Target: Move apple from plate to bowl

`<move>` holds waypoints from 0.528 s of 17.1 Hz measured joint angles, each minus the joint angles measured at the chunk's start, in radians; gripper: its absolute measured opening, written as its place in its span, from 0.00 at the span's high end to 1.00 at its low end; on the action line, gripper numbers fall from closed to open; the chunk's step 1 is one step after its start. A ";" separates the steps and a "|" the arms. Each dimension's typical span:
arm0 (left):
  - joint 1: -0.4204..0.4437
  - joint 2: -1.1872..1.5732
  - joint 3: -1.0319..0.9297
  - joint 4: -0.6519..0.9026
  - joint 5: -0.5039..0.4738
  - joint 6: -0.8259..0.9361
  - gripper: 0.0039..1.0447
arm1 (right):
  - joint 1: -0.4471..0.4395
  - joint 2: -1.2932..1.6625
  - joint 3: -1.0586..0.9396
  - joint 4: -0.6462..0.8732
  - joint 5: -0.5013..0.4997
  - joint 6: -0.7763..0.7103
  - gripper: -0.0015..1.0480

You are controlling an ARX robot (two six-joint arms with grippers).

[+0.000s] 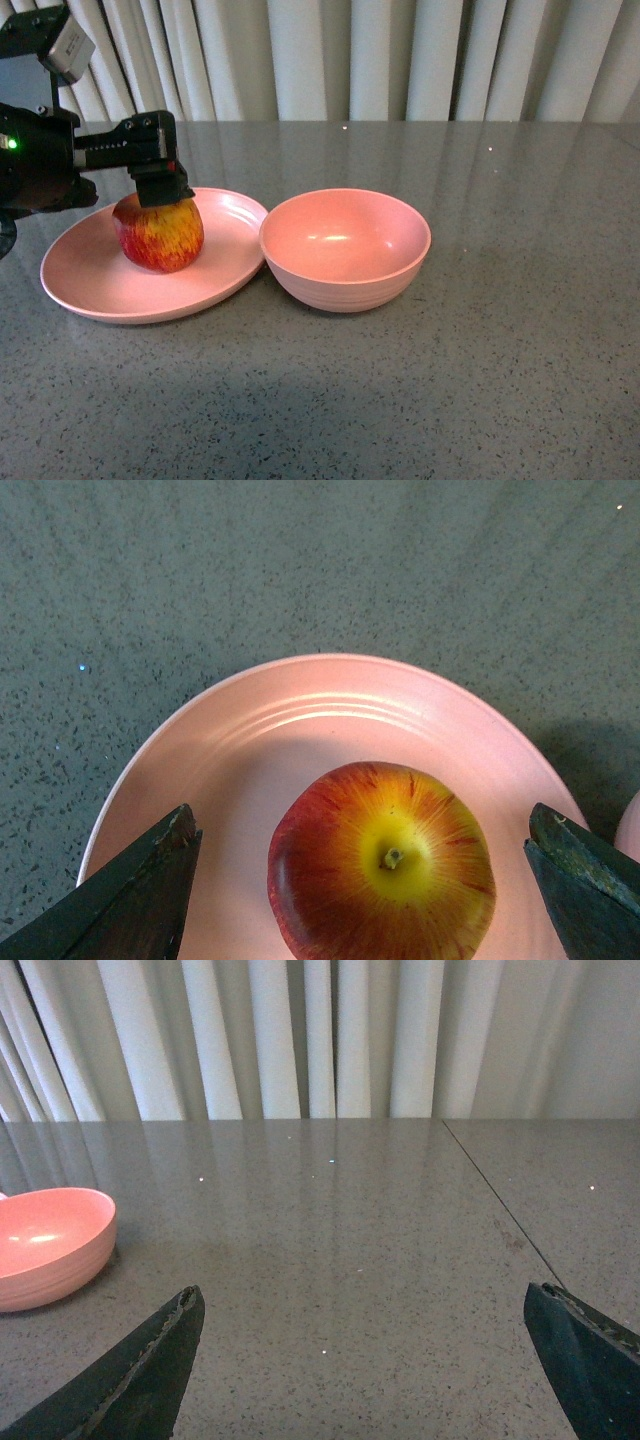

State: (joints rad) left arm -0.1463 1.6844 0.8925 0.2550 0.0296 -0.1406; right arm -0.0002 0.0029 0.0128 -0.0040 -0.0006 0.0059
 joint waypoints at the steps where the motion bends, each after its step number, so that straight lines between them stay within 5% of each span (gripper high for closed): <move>1: -0.001 0.008 0.000 0.000 0.000 -0.007 0.06 | 0.000 0.000 0.000 0.000 0.000 0.000 0.06; 9: -0.034 0.111 0.017 -0.014 -0.035 -0.007 0.06 | 0.000 0.000 0.000 0.000 0.000 0.000 0.06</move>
State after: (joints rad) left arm -0.1799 1.7958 0.9096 0.2405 -0.0051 -0.1474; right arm -0.0002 0.0029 0.0128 -0.0044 -0.0006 0.0059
